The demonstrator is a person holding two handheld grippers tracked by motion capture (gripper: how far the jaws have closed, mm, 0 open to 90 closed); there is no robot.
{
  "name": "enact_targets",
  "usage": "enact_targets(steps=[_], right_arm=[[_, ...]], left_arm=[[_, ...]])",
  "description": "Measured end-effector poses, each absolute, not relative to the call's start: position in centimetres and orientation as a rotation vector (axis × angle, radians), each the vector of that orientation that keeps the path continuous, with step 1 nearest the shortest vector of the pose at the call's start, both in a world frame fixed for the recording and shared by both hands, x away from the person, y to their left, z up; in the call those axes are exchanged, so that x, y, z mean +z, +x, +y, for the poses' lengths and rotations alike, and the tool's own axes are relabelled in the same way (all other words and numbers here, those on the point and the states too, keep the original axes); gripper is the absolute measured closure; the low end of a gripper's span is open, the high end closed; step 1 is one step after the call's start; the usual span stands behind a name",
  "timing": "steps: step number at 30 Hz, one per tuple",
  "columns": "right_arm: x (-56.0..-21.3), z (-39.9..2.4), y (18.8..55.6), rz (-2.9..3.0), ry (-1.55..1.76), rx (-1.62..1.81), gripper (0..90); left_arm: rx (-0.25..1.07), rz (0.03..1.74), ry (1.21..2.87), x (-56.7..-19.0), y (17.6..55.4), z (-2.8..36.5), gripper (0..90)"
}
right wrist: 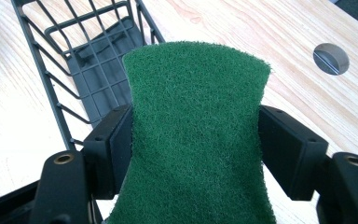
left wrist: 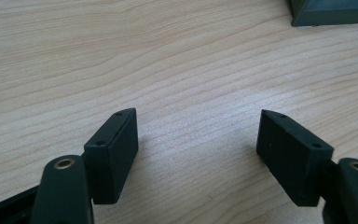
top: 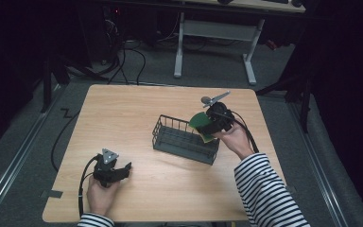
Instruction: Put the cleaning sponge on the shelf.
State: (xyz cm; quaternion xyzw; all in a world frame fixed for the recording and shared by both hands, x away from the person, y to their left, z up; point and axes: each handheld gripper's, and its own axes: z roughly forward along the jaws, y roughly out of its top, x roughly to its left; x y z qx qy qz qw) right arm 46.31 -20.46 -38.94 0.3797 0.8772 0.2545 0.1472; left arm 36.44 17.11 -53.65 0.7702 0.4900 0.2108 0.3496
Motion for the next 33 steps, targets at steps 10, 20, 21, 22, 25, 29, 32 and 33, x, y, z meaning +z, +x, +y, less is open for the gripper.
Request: enact_targets(steps=[10,20,21,22,25,29,32,33], right_arm=[[-39.5,-19.5,46.3,2.543,1.057,0.693,30.7],[-39.9,-19.3,46.3,2.559,1.057,0.69,29.9],[-39.9,-19.4,46.3,2.561,1.054,0.691,29.8],[-39.9,-19.4,46.3,2.563,1.055,0.692,29.7],[-40.0,-19.3,46.2,2.565,1.056,0.69,29.7],[-40.0,-19.2,46.1,2.568,1.043,0.678,29.8],[-40.1,-19.2,46.0,2.57,1.036,0.678,30.1],[-40.1,-19.2,46.0,2.57,1.037,0.677,30.1]], left_arm=[[0.546,1.269,1.996,-53.7,36.4,17.1,30.0],[0.546,1.27,1.996,-53.6,36.4,17.1,30.0],[0.546,1.27,1.995,-53.7,36.4,17.1,30.0],[0.546,1.269,1.995,-53.7,36.4,17.1,30.0],[0.546,1.269,1.995,-53.7,36.4,17.1,29.9],[0.546,1.269,1.996,-53.6,36.4,17.1,30.0],[0.546,1.27,1.996,-53.7,36.4,17.1,30.0],[0.546,1.269,1.995,-53.7,36.4,17.1,30.0]])
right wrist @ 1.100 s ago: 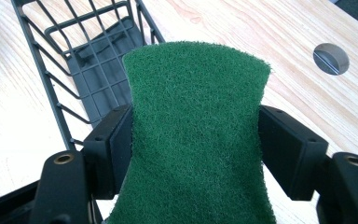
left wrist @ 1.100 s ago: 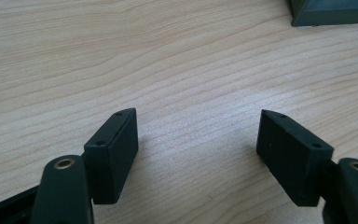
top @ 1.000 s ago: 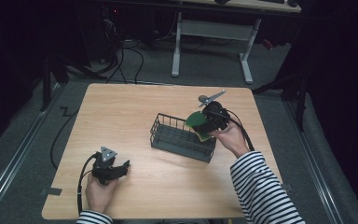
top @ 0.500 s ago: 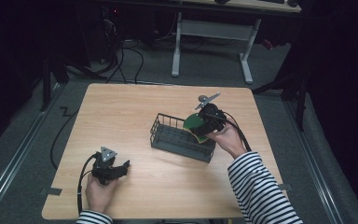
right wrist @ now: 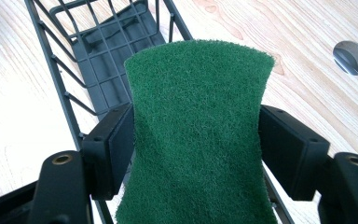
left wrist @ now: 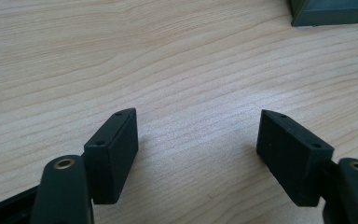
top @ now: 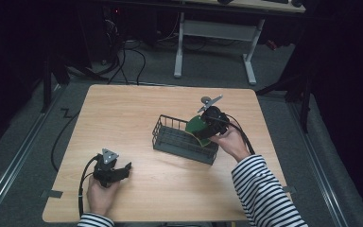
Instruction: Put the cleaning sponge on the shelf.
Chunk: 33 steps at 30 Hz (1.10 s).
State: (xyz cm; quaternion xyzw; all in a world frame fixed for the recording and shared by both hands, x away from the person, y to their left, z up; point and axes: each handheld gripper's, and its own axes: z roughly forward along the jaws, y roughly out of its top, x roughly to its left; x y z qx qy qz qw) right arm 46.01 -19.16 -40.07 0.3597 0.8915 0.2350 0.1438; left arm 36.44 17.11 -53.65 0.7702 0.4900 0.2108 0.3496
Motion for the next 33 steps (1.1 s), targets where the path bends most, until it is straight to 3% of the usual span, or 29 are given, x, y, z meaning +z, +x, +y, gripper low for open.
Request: enact_targets(steps=[33], right_arm=[[-40.5,-18.65,45.41,2.552,0.979,0.63,29.5]], left_arm=[[0.546,1.27,1.995,-53.65,36.44,17.11,29.9]])
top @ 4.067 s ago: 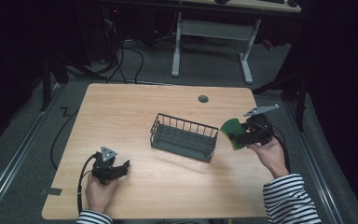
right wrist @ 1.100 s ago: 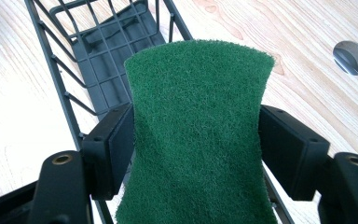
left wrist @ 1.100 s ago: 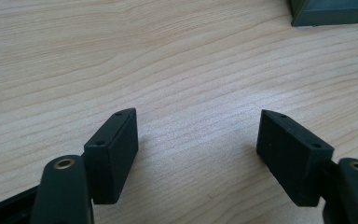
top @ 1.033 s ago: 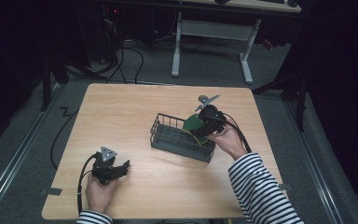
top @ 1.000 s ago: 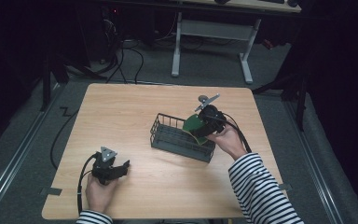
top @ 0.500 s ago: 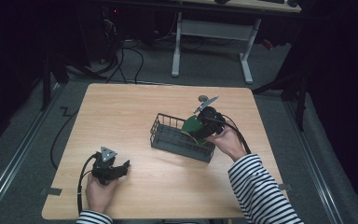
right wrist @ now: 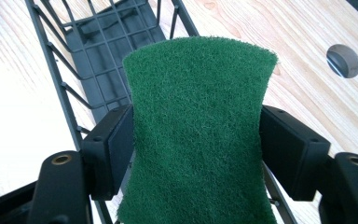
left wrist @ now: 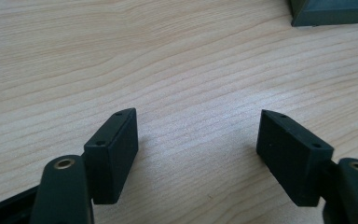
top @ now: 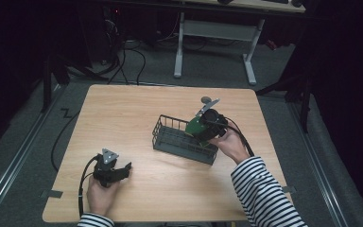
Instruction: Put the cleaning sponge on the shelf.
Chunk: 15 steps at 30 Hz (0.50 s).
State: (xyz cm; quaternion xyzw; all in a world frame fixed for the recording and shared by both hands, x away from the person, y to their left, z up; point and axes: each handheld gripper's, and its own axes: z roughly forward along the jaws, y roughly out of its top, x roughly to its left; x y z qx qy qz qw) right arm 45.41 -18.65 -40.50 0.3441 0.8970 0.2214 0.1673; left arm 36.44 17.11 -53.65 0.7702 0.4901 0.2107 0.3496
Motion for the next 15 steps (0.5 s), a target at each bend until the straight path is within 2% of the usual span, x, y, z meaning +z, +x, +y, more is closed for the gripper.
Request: enact_targets(steps=[5,15], right_arm=[[-40.66,-18.7,45.48,2.581,0.989,0.645,28.5],[-41.21,-18.88,45.38,2.603,1.015,0.7,33.4]], left_arm=[[0.546,1.269,1.995,-53.65,36.44,17.11,29.9],[0.546,1.269,1.995,-53.65,36.44,17.11,30.0]])
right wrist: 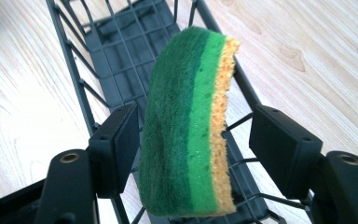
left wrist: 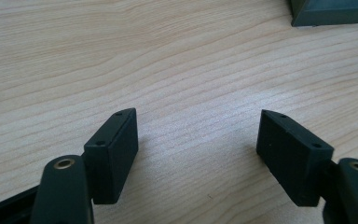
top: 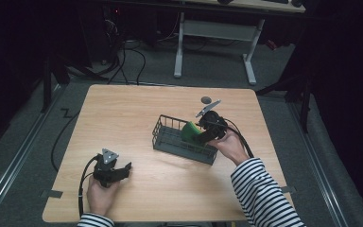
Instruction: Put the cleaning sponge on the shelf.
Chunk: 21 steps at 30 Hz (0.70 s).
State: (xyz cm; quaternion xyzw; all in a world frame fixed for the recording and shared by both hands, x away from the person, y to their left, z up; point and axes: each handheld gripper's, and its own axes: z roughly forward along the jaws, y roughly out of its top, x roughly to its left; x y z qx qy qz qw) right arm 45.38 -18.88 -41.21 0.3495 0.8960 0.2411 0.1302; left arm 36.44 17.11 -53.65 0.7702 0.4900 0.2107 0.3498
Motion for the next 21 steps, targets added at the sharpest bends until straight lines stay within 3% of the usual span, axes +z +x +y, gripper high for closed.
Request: enact_targets(steps=[21], right_arm=[[-38.9,-26.4,42.0,2.356,1.231,1.008,40.7]], left_arm=[[0.546,1.269,1.995,-53.7,36.4,17.1,30.0]])
